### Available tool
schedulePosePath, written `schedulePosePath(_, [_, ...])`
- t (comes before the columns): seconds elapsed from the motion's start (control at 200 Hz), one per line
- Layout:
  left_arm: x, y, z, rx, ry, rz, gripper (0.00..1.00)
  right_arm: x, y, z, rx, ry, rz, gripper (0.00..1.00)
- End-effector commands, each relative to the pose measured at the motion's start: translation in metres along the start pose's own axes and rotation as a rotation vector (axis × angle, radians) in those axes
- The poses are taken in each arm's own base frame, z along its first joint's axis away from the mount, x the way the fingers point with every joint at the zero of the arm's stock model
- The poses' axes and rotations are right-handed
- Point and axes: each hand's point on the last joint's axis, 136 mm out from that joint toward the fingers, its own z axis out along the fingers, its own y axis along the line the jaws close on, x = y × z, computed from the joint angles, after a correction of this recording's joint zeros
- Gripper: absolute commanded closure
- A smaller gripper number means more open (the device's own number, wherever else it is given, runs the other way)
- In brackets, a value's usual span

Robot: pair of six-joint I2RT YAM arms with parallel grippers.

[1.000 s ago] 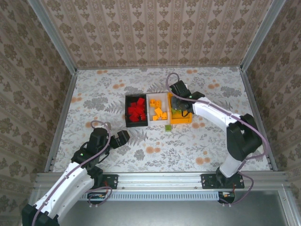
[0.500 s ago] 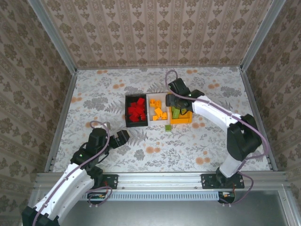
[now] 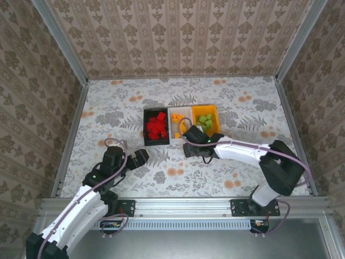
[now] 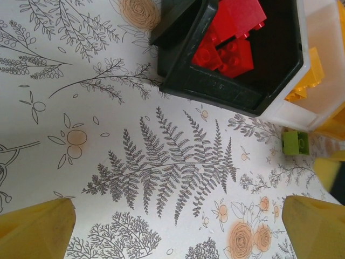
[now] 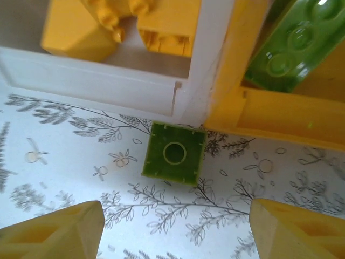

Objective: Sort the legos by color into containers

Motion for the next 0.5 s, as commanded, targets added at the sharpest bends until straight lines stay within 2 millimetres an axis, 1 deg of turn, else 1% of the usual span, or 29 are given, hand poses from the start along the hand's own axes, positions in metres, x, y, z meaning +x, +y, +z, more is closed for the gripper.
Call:
schedulePosePath(0.0, [0.002, 0.002, 0.002, 0.007, 0.005, -0.022, 0.00, -0.002, 0.006, 0.018, 0.002, -0.018, 0.022, 0.29])
schedulePosePath(0.115, [0.003, 0.004, 0.002, 0.000, 0.008, -0.025, 0.00, -0.003, 0.009, 0.030, 0.011, -0.025, 0.024, 0.30])
schedulePosePath(0.33, [0.002, 0.003, 0.001, 0.001, 0.004, -0.024, 0.00, -0.009, -0.004, 0.044, 0.110, -0.032, 0.018, 0.37])
schedulePosePath(0.415, [0.002, 0.003, 0.001, 0.002, 0.004, -0.025, 0.00, -0.008, -0.005, 0.046, 0.114, -0.024, 0.021, 0.44])
schedulePosePath(0.495, [0.003, 0.004, 0.001, 0.000, 0.007, -0.025, 0.00, -0.006, -0.005, 0.045, 0.106, -0.017, 0.020, 0.54])
